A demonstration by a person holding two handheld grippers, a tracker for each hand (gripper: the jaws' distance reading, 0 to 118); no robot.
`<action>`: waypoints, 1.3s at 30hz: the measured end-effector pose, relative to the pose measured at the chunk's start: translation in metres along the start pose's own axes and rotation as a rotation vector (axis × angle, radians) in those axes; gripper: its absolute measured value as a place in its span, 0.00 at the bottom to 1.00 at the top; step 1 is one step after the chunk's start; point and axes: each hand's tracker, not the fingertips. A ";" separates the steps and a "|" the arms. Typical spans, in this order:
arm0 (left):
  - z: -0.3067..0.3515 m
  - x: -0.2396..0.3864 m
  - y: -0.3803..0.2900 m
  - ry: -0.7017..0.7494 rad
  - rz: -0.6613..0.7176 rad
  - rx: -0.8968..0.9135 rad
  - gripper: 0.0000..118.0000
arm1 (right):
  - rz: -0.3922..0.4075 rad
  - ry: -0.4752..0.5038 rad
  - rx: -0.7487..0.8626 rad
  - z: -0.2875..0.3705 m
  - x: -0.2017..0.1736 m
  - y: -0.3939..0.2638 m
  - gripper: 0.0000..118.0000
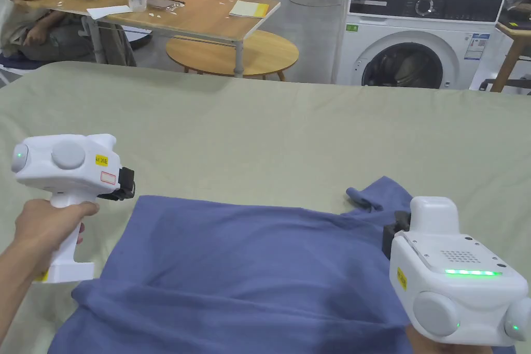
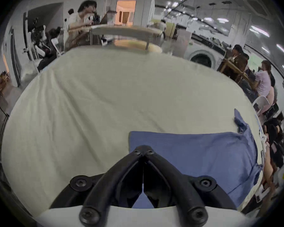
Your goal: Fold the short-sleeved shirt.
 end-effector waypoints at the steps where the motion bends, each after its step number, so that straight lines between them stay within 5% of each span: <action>1: -0.009 -0.003 0.007 0.010 0.008 -0.029 0.09 | 0.002 0.000 -0.007 -0.003 0.001 0.000 0.00; 3: -0.029 -0.010 0.017 -0.036 0.037 -0.107 0.43 | 0.007 -0.007 -0.019 -0.009 0.001 -0.003 0.00; 4: -0.038 -0.012 0.020 -0.046 0.054 -0.119 0.49 | 0.010 -0.009 -0.025 -0.011 0.002 -0.003 0.00; 15: -0.089 -0.005 0.019 0.075 -0.012 -0.160 0.49 | 0.031 -0.034 -0.087 -0.024 0.007 -0.019 0.00; 19: -0.083 0.007 0.010 0.104 -0.064 -0.118 0.33 | 0.028 -0.037 -0.101 -0.024 0.008 -0.021 0.00; 21: -0.085 0.002 0.013 0.089 -0.075 -0.110 0.05 | 0.020 -0.035 -0.104 -0.024 0.009 -0.022 0.00; 22: -0.084 0.002 0.012 0.077 -0.073 -0.106 0.00 | 0.019 -0.036 -0.106 -0.024 0.009 -0.021 0.00; 35: 0.006 0.005 -0.035 -0.052 -0.060 0.151 0.00 | -0.070 -0.035 -0.238 -0.084 0.084 0.046 0.01; 38: 0.016 0.005 -0.044 -0.062 -0.048 0.169 0.00 | -0.060 -0.042 -0.344 -0.125 0.104 0.061 0.46; 39: 0.018 0.005 -0.045 -0.062 -0.044 0.174 0.00 | -0.059 -0.035 -0.379 -0.138 0.108 0.063 0.53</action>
